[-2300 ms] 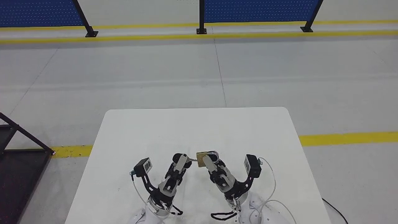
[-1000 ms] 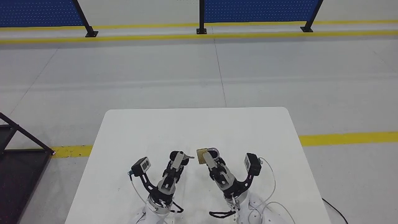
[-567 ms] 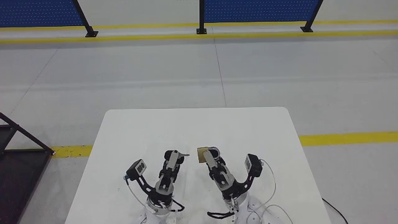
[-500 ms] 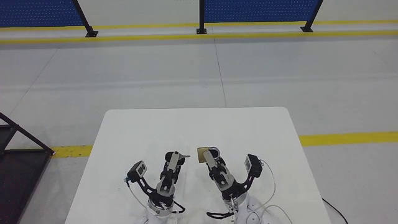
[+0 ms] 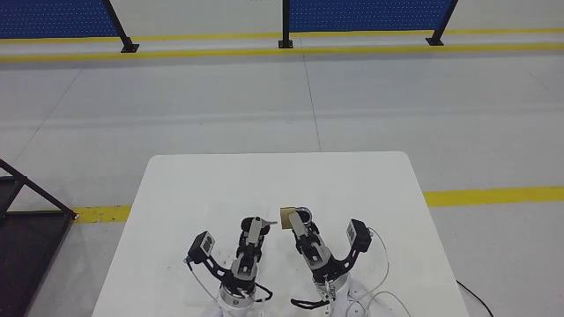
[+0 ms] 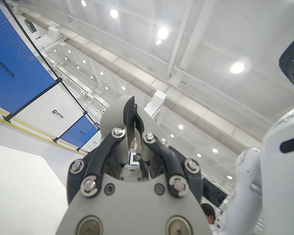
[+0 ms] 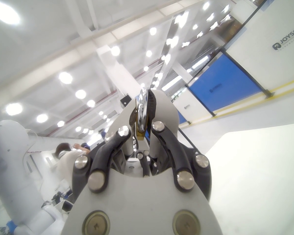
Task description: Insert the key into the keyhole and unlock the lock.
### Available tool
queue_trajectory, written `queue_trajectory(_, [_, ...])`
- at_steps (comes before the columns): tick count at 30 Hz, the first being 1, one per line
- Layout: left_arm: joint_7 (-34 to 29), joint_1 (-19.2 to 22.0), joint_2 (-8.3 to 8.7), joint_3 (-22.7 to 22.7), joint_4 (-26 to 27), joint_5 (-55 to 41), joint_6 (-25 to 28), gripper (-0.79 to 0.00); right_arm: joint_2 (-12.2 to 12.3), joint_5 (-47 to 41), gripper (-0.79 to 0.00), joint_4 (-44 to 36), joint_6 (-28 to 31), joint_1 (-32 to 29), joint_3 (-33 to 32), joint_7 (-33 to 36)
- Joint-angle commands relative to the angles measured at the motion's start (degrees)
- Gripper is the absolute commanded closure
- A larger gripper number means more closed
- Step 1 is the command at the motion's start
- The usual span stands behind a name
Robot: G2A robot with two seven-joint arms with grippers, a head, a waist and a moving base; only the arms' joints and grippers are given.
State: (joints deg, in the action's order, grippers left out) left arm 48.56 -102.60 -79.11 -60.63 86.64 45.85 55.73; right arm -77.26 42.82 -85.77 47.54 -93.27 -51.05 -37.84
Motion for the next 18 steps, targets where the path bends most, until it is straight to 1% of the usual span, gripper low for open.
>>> queue_trajectory(1, [0.28,0.26,-0.35,0.07,-0.55,0.3,-0.28,0.0,-0.02,0.05,0.0,-0.12,0.2,-0.1,-0.11,0.07])
queue_trajectory(18, [-0.9,0.12,-2.27,-1.0,-1.75,1.09,0.9,0.0,-0.16,0.59,0.0,-0.86,0.43,-1.18,-0.91,1.17])
